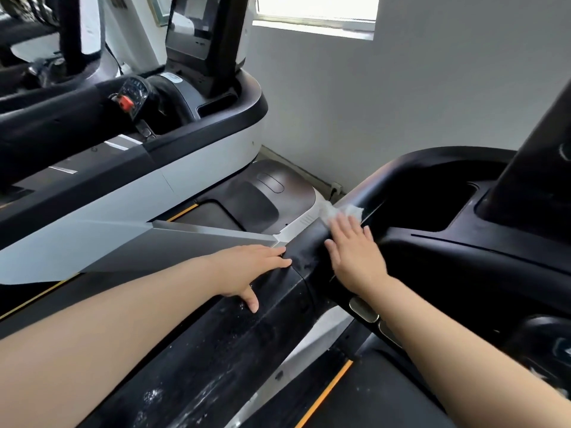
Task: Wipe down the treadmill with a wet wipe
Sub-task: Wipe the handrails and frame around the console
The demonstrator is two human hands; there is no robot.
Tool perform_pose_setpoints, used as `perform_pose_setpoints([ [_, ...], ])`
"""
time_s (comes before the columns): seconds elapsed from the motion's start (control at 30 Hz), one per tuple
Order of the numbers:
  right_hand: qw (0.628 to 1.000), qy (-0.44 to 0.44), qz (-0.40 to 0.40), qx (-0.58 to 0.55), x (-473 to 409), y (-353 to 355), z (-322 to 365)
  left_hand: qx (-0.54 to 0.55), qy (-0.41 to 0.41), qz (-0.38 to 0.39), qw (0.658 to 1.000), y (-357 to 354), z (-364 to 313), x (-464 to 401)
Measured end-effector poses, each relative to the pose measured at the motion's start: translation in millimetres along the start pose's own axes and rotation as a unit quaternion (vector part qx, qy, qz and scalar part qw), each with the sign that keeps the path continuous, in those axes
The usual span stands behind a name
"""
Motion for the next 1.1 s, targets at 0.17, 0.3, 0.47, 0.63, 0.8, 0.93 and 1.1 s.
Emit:
perform_pose_setpoints([
  [0.17, 0.981, 0.189, 0.005, 0.033, 48, -28, 52, -0.008, 0.0, -0.007, 1.0, 0, -1, 0],
  [0.3, 0.998, -0.026, -0.038, -0.047, 8, -5, -20, -0.003, 0.0, -0.001, 1.0, -1, 1, -1],
  [0.47, 0.968, -0.045, 0.004, -0.247, 49, -38, 62, -0.013, 0.0, -0.004, 1.0, 1, -1, -2],
  [0.63, 0.928, -0.051, -0.047, -0.365, 46, -47, 75, -0.015, -0.001, -0.003, 1.0, 0, 1, -5],
  [0.8, 0.895, -0.169, -0.063, -0.409, -24, -10, -14, -0.012, 0.001, 0.008, 1.0, 1, -2, -3],
  [0.93, 0.902, -0.169, -0.05, -0.395, 6, -27, 27, -0.012, -0.004, 0.003, 1.0, 2, -3, -2],
  [1.1, 0.911, -0.167, -0.056, -0.374, -1, -16, 8, -0.009, -0.007, 0.003, 1.0, 1, -1, -2],
])
Point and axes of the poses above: each hand's wrist, its own x-axis away from the middle knuckle, its own y-axis out of the back of the hand, z = x × y, the point moved 5 cm from there along -x, towards the middle knuckle, and after that the axes turned 13 degrees about z, right-handed, at the moved point
